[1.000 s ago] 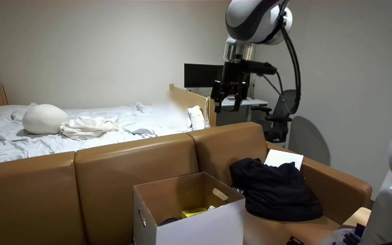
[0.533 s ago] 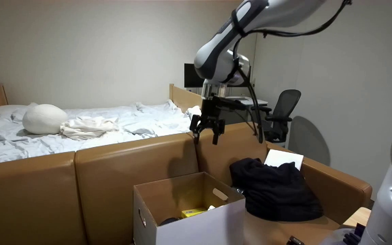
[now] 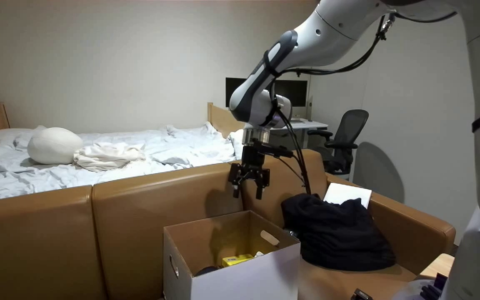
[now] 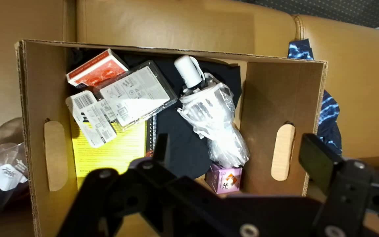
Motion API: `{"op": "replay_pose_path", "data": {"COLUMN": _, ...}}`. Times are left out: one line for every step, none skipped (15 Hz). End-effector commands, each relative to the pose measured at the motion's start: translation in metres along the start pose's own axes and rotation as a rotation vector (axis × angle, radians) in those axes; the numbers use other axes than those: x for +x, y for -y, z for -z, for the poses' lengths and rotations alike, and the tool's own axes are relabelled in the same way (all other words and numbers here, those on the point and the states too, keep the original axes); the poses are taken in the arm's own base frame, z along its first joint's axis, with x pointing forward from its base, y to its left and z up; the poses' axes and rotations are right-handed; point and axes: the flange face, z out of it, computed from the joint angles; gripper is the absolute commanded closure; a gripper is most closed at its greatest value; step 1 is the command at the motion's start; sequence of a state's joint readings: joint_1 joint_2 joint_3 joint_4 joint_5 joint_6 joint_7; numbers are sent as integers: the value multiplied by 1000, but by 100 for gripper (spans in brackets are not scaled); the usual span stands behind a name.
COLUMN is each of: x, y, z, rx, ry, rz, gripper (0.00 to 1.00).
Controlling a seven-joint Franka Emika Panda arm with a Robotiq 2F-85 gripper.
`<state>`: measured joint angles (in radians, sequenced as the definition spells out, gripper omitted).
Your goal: Take the umbrella and the jacket out of the box
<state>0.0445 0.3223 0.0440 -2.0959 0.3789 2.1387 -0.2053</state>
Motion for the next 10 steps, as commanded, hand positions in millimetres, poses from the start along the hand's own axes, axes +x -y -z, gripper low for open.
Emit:
{"op": "replay_pose_path", "data": {"x": 0, "y": 1, "z": 2, "rx": 1, "ry": 1, "rz": 1, "gripper": 0}}
{"op": "replay_pose_path", "data": {"x": 0, "y": 1, "z": 2, "rx": 1, "ry": 1, "rz": 2, "gripper": 0}}
{"op": "replay_pose_path", "data": {"x": 0, "y": 1, "z": 2, "rx": 1, "ry": 1, "rz": 3, "gripper": 0}}
{"op": "replay_pose_path", "data": {"x": 12, "y": -4, "z": 1, "rx": 21, "ry": 2, "rz": 1, "gripper": 0}}
{"op": "replay_pose_path", "data": {"x": 19, "y": -9, "z": 0, "rx": 27, "ry": -7, "rz": -11, "gripper": 0}}
{"op": "replay_pose_path", "data": {"x": 30, "y": -15, "z": -2, "rx": 42, "ry": -29, "rz": -22, "gripper": 0}}
{"op": "replay_pose_path", "data": {"x": 39, "y": -20, "z": -6, "rx": 48, "ry": -52, "rz": -31, "gripper": 0}}
{"op": "replay_pose_path", "data": {"x": 50, "y": -27, "z": -12, "rx": 54, "ry": -78, "rz": -47, "gripper": 0}}
{"op": "replay_pose_path", "data": {"x": 57, "y": -31, "z": -17, "rx": 59, "ry": -94, "rz": -48, "gripper": 0}}
{"op": "replay_pose_path", "data": {"x": 66, "y": -35, "z": -25, "rx": 60, "ry": -98, "rz": -52, "gripper": 0}}
